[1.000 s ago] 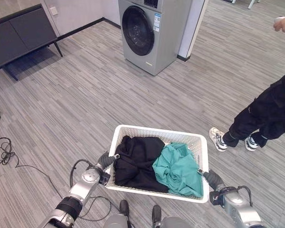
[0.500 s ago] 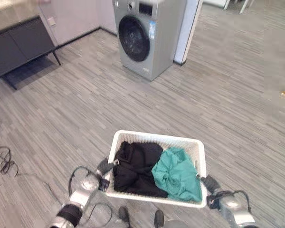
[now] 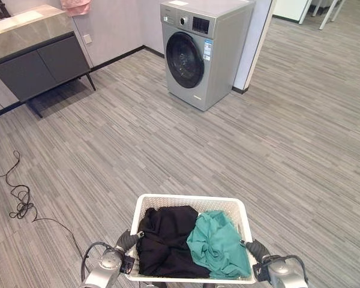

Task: Grab the laundry basket,head to the washer,open it,put in the laundry and shut it.

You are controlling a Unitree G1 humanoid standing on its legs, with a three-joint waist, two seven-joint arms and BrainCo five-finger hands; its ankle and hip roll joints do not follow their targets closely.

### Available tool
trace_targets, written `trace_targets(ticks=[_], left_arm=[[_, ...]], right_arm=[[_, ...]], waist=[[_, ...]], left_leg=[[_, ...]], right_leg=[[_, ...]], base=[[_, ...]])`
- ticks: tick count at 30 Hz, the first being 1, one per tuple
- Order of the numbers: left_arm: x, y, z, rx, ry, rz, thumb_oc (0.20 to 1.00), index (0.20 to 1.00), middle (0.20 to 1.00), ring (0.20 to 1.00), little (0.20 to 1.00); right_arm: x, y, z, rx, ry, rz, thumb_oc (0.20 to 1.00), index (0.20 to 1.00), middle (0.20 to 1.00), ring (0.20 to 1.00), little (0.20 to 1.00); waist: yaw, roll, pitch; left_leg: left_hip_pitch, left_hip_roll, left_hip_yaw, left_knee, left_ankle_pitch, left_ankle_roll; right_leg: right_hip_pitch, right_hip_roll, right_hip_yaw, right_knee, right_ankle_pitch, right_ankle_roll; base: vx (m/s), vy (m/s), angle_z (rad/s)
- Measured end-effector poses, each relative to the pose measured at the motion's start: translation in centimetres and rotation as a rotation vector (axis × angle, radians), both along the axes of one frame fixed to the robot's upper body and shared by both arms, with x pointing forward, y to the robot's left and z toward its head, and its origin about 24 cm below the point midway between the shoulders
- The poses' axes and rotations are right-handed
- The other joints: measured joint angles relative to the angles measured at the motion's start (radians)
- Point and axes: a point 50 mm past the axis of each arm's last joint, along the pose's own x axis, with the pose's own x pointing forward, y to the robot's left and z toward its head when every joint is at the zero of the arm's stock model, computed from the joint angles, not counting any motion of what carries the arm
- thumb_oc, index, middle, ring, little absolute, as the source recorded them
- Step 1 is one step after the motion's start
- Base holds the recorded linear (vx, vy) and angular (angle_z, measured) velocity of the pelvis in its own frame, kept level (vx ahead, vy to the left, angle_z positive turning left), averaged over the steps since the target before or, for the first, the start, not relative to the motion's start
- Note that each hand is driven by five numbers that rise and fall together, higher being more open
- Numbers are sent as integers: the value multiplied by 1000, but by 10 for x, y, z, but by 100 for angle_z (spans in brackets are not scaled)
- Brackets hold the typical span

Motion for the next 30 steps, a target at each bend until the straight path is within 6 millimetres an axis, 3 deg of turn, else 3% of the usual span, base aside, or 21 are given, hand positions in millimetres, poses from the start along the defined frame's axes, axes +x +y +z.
trace_targets(ticks=[8,14,16,17,18,19,20,21,22,23,26,27,29,30], left_arm=[[20,-1,22,-21,-118,-2,200,200,200,200,200],[56,-6,59,-12,-273,-71,200,200,200,200,200],[78,-11,77,9,-342,-108,200,200,200,200,200],[86,-14,84,17,-365,-129,200,200,200,200,200],[108,-28,105,19,-435,-192,200,200,200,200,200],[115,-30,113,19,-462,-207,200,200,200,200,200],[121,-32,120,22,-488,-213,200,200,200,200,200],[126,-29,128,40,-509,-221,200,200,200,200,200],[129,-29,132,44,-519,-226,200,200,200,200,200],[131,-29,135,46,-530,-227,200,200,200,200,200],[139,-30,138,54,-529,-229,200,200,200,200,200],[139,-30,136,56,-519,-231,200,200,200,200,200],[138,-31,131,60,-496,-236,200,200,200,200,200],[137,-31,126,58,-475,-234,200,200,200,200,200]], right_arm=[[17,-6,23,-24,-121,27,200,200,200,200,200],[45,-15,48,-49,-228,42,200,200,200,200,200],[59,-21,62,-65,-268,59,200,200,200,200,200],[61,-26,67,-82,-279,68,200,200,200,200,200],[71,-39,85,-130,-323,86,200,200,200,200,200],[74,-43,92,-142,-342,90,200,200,200,200,200],[77,-44,98,-147,-360,98,200,200,200,200,200],[82,-44,106,-154,-384,116,200,200,200,200,200],[82,-45,110,-161,-396,127,200,200,200,200,200],[83,-45,114,-169,-408,138,200,200,200,200,200],[82,-47,118,-179,-410,156,200,200,200,200,200],[81,-47,117,-178,-407,156,200,200,200,200,200],[78,-47,114,-176,-396,155,200,200,200,200,200],[75,-48,112,-179,-386,153,200,200,200,200,200]], waist=[[5,-7,2],[12,-32,30],[1,-27,43],[-3,-17,54],[-14,19,100],[-23,34,109],[-40,26,119],[-45,15,136],[-54,8,135],[-57,10,139],[-81,13,149],[-94,13,149],[-117,13,149],[-125,11,150]], left_leg=[[-13,-6,-1,1,0,0],[-96,13,-33,134,-56,4],[-69,-26,-54,91,-78,23],[-59,-34,-55,77,-94,34],[-28,-43,-57,56,-122,56],[-21,-35,-65,52,-123,39],[-4,-58,-76,50,-146,50],[32,-90,-77,34,-150,56],[36,-104,-83,41,-180,60],[36,-107,-82,42,-186,65],[25,-127,-127,56,-199,61],[26,-135,-147,57,-202,55],[33,-147,-166,63,-202,58],[43,-162,-184,80,-188,79]], right_leg=[[-8,-4,-1,-5,15,6],[-38,-17,-2,22,17,3],[-44,-37,0,65,6,20],[-54,-44,-3,102,-3,31],[-135,-83,-1,310,-36,65],[-187,-110,-3,431,-51,71],[-241,-147,2,569,-47,77],[-341,-223,5,778,-31,109],[-389,-244,12,787,-51,124],[-416,-247,5,764,-51,125],[-454,-220,-1,480,-32,134],[-454,-209,2,391,-19,118],[-438,-192,7,207,36,119],[-437,-184,10,118,101,106]], base=[[7,38,0],[81,167,1],[218,430,5],[161,332,17],[174,298,22],[109,185,16],[238,176,1],[165,100,-3],[260,109,-9],[280,6,10],[326,-65,35],[192,-115,64],[302,-120,75],[477,-180,76]])
